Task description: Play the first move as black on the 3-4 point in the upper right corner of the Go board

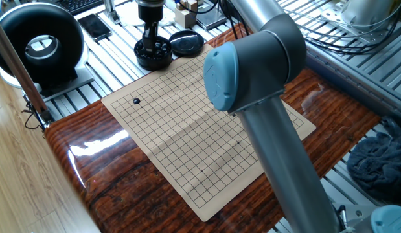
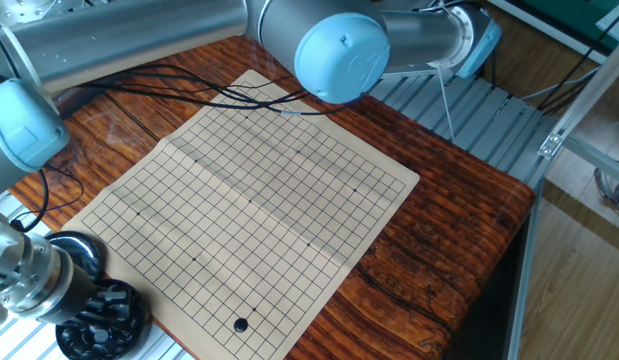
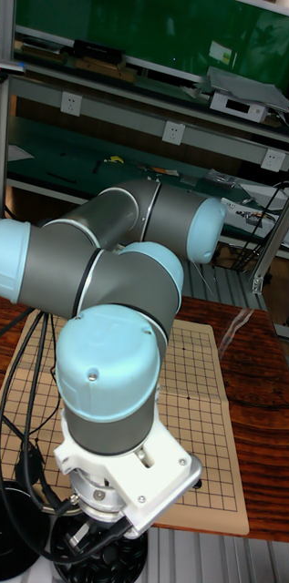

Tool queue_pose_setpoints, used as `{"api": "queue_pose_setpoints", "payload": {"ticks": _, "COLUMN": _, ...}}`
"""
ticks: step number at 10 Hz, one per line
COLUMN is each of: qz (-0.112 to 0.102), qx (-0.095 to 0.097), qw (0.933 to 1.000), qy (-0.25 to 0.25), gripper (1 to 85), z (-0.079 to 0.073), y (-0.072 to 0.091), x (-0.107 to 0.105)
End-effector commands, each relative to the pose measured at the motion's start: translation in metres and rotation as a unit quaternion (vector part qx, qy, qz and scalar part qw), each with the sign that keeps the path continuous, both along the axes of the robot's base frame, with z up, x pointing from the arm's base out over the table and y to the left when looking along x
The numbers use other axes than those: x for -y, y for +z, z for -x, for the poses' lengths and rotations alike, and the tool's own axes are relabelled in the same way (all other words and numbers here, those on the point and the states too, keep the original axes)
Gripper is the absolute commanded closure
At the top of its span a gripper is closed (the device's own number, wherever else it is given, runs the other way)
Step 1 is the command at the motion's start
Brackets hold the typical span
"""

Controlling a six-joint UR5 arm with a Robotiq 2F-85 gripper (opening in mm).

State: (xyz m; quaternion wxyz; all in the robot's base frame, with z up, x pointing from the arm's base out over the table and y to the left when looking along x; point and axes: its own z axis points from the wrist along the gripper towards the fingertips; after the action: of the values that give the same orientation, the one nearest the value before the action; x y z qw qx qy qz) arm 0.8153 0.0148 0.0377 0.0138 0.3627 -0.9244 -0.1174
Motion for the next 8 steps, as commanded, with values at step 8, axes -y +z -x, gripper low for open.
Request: {"api": "queue_pose_setpoints", "payload": {"ticks": 8, "qz": -0.011, "qx": 0.004, "qw": 0.9998, "qy": -0.018, "gripper": 63.3, "z": -0.0042, "y": 0.0111, "x": -0.0040}}
